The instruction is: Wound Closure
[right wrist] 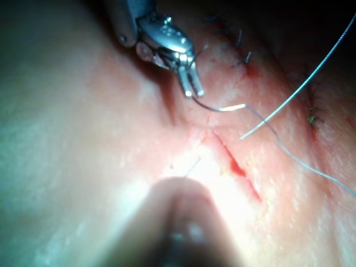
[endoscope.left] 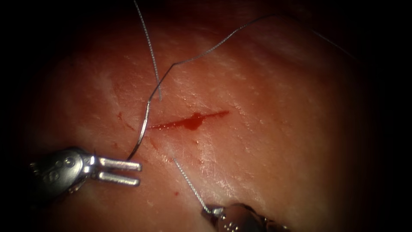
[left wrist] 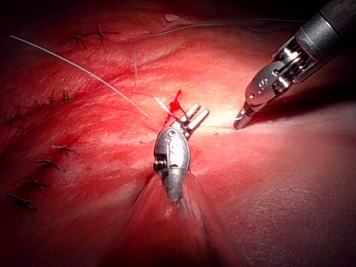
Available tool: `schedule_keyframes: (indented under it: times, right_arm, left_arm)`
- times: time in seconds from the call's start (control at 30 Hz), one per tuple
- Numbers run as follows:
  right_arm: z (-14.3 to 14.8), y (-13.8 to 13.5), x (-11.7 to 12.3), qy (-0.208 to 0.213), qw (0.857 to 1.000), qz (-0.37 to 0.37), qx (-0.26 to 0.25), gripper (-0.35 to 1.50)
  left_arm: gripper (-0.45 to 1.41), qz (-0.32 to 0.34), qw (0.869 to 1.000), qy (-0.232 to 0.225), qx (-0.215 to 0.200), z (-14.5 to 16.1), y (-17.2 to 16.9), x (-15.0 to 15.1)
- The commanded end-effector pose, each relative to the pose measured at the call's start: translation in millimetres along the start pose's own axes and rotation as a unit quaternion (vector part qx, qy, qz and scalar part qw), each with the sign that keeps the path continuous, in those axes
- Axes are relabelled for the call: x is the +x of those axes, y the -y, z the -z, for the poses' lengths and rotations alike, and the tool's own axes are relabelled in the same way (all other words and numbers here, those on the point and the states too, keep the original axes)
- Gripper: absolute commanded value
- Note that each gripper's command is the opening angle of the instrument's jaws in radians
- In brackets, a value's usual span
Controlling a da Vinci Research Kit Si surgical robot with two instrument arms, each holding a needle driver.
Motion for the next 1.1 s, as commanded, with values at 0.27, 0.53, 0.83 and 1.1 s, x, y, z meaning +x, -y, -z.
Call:
schedule_keyframes:
  times: [0.27,0.53,0.83,1.1]
  right_arm:
    - [-0.4,0.7,-1.6,0.024,0.999,0.013,0.022,-0.35]
    - [0.5,0.8,-3.5,0.036,0.999,0.02,0.035,-0.35]
    - [1.6,1.3,-6.4,0.024,0.999,0.011,0.032,-0.35]
    - [2.3,1.1,-9.0,0.042,0.998,0.008,0.042,-0.35]
  left_arm:
    - [-0.45,0.0,1.0,0.0,0.0,-0.4,0.2,-0.6]
    - [-0.45,0.0,1.0,0.0,0.0,-0.4,0.2,-0.6]
    - [-0.45,0.0,1.0,0.0,0.0,-0.5,0.2,-0.6]
    - [-0.45,0.0,1.0,0.0,0.0,-0.5,0.3,-0.6]
